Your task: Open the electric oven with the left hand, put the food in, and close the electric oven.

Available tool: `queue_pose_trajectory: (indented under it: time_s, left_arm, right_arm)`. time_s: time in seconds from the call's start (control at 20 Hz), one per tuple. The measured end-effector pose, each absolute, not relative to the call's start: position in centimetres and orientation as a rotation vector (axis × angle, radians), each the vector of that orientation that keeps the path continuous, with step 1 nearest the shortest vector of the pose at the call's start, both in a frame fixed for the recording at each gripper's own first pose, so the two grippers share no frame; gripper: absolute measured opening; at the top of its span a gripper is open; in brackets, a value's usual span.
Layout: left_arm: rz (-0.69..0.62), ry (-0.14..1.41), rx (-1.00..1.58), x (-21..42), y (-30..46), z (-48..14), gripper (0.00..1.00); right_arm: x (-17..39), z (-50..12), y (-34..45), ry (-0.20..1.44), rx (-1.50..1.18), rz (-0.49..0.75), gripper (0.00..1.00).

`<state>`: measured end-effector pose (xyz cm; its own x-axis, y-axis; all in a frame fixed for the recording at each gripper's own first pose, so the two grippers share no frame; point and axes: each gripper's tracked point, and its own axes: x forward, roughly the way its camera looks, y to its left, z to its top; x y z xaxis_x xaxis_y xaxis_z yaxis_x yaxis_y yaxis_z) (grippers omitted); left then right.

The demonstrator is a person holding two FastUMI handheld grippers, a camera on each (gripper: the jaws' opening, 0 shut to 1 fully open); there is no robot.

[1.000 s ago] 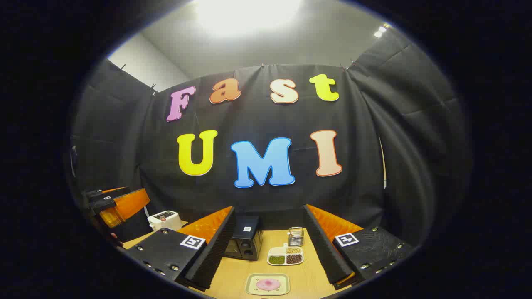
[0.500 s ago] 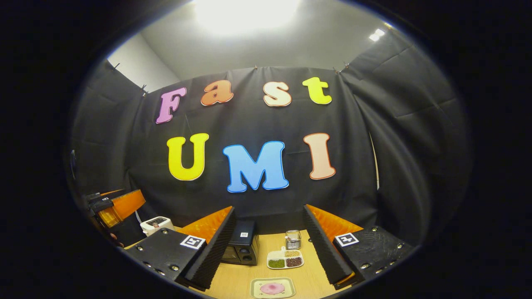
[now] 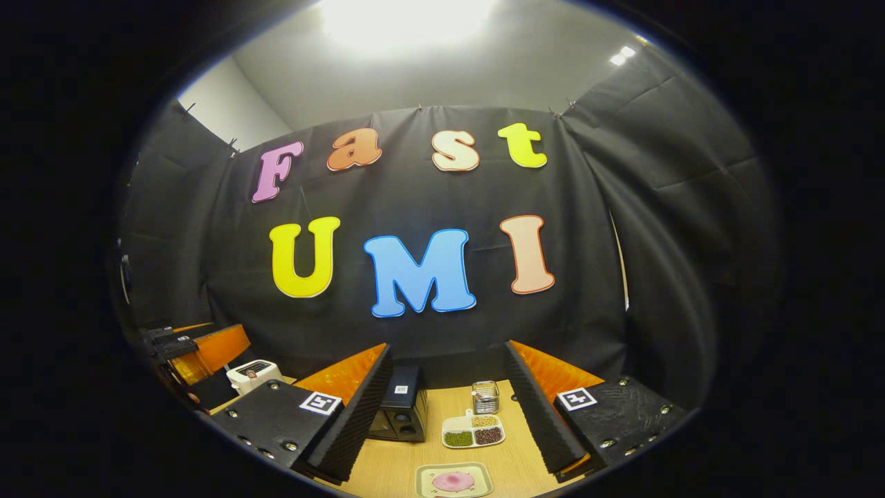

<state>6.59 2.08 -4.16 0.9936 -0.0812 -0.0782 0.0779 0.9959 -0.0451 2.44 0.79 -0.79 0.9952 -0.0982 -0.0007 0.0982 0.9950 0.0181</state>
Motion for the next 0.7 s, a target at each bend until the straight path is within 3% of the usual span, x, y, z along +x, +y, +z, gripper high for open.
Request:
queue_pose_trajectory:
  time_s: [0.15, 0.2, 0.3, 0.45, 0.5, 0.55, 0.7]
  left_arm:
    - [-0.08, 0.181, -0.063, 8.7, 2.2, -8.3, 0.92]
    - [-0.087, 0.224, -0.068, 9.5, 2.2, -10.2, 1.0]
    - [-0.095, 0.307, -0.065, 11.2, 2.4, -13.6, 0.95]
    - [-0.091, 0.403, -0.076, 13.9, 3.3, -18.4, 0.96]
    - [-0.083, 0.428, -0.087, 15.1, 3.7, -19.9, 1.0]
    - [-0.067, 0.455, -0.091, 16.3, 4.3, -21.7, 0.92]
    - [-0.026, 0.535, -0.091, 19.8, 5.7, -26.6, 0.96]
  right_arm:
    - [2.5, -1.3, 0.1, 0.013, -0.002, -0.103, 0.98]
    - [2.5, -1.6, -0.1, 0.019, -0.011, -0.104, 0.98]
    - [2.5, -2.1, -0.5, 0.033, -0.02, -0.109, 0.98]
    - [2.4, -2.7, -1.0, 0.05, -0.026, -0.124, 0.98]
    - [2.4, -2.9, -1.3, 0.055, -0.027, -0.133, 0.98]
    - [2.4, -3.1, -1.5, 0.058, -0.026, -0.142, 0.98]
    - [2.9, -3.8, -2.1, 0.081, -0.019, -0.163, 0.98]
